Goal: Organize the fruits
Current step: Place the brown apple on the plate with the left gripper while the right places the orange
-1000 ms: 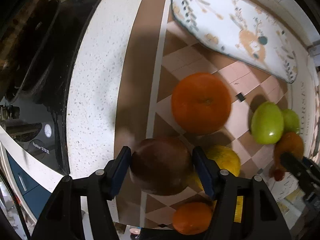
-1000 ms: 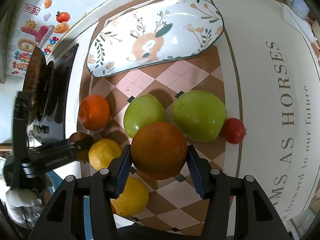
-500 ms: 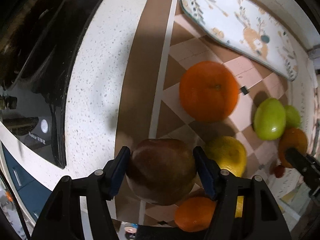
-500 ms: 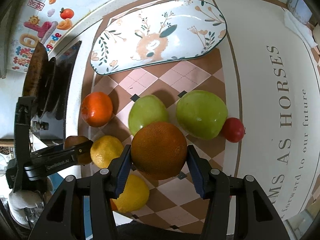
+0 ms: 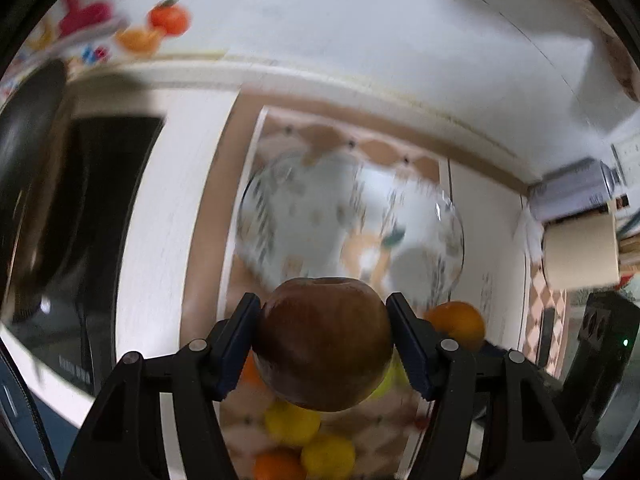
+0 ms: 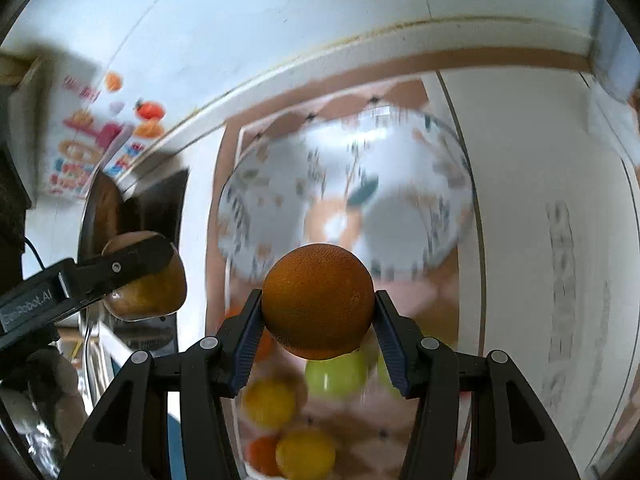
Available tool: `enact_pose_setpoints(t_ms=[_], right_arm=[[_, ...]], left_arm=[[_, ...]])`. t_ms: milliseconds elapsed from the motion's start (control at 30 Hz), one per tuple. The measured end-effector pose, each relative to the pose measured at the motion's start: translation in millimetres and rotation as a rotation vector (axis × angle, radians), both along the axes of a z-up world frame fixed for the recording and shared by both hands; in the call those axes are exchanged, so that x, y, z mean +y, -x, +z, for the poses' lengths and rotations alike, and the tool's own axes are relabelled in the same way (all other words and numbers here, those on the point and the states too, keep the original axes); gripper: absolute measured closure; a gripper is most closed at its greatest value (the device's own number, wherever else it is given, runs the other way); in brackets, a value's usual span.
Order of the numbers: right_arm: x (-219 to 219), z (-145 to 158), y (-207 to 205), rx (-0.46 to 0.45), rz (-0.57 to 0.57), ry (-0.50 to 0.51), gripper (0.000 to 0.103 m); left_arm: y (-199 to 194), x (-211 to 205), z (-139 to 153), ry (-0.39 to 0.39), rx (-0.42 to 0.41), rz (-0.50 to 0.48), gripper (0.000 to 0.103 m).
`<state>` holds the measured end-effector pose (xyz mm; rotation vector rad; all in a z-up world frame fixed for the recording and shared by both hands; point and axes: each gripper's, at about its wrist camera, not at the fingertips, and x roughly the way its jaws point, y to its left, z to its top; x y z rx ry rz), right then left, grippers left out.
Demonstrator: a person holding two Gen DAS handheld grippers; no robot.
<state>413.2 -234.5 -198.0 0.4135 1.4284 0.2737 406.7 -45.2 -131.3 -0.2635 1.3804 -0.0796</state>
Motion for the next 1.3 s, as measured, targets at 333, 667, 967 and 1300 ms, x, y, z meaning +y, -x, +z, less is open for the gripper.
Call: enact_pose_setpoints(t_ms=[333, 667, 967, 1300], right_arm=[[16.9, -48.2, -85.3, 0.041, 0.076, 0.128, 0.047], [16.3, -75.0, -106.1, 0.114, 0.122, 0.166, 0.043], [-4.0, -59.7, -97.8, 0.108, 0.084, 0.211, 0.009], [-23.7, -17.8, -48.2, 0.028, 0.068, 0.337, 0.009]], left_arm=[[-102.6, -3.3, -94.9, -0.015, 0.178, 0.003, 0.040], [-119.4, -11.8, -126.3, -0.014, 0.271, 0.006, 0.040], [-116.9, -24.9, -98.4, -0.095, 0.193, -0.035, 0.009], [-56.6, -25.0, -38.6, -0.248, 0.054, -0.030, 0.009]])
